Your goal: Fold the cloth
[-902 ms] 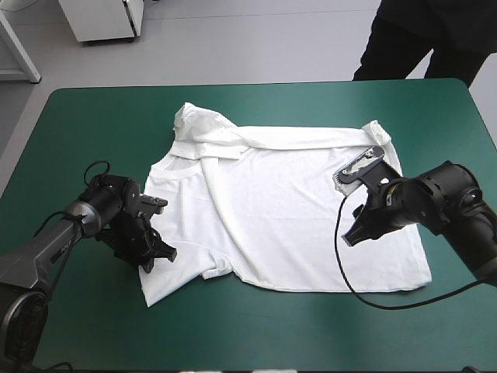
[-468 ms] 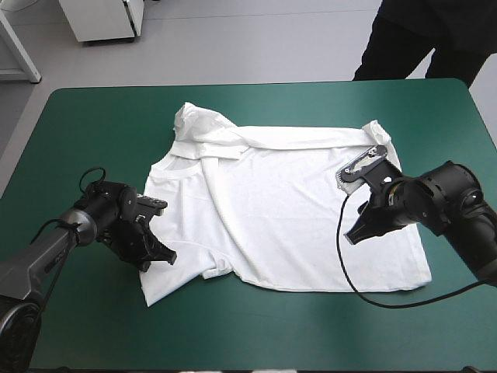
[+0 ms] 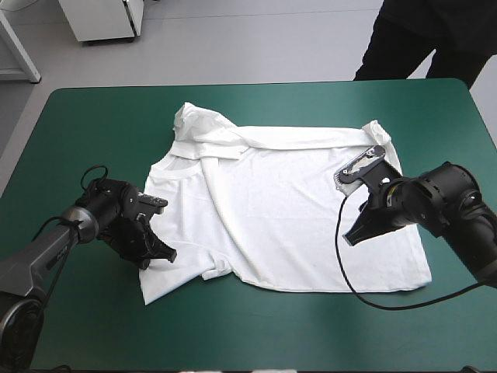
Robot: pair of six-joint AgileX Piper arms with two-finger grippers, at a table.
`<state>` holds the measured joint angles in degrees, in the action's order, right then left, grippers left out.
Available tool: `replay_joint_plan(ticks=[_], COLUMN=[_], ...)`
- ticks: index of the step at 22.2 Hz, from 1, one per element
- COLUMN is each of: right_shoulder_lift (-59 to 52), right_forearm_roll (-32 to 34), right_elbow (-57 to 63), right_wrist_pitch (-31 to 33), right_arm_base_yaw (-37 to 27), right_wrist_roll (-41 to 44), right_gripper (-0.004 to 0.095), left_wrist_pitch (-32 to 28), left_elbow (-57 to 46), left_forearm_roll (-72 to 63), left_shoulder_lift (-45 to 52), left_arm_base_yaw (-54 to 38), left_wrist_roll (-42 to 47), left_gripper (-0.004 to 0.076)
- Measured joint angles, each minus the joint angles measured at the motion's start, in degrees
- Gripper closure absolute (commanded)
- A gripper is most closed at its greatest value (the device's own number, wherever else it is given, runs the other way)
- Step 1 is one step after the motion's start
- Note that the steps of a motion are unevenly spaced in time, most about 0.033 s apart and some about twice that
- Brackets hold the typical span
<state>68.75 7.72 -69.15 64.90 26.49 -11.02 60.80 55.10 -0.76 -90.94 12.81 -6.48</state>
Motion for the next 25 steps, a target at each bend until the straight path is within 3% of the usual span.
replay_joint_plan(ticks=[8,15,25], right_shoulder_lift=[0.0,0.0,1.9], right_forearm_roll=[0.3,0.7,2.0], right_elbow=[-0.7,-2.4,-2.5], right_wrist_pitch=[0.0,-0.1,-1.8], right_arm_base_yaw=[1.2,1.3,4.6], right_wrist_roll=[0.0,0.2,2.1], right_gripper=[0.0695,0.0695,0.0695], left_wrist_pitch=[-7.4,-7.7,-7.8], left_elbow=[8.5,24.2,63.9], left_forearm_roll=[6.1,8.8,9.0], left_shoulder_lift=[-3.1,-5.0,-29.3], left_arm_base_yaw=[-8.9,-27.5,-33.0], left_wrist_roll=[-0.2,-1.5,-1.7], left_gripper=[0.0729,0.0729,0.073])
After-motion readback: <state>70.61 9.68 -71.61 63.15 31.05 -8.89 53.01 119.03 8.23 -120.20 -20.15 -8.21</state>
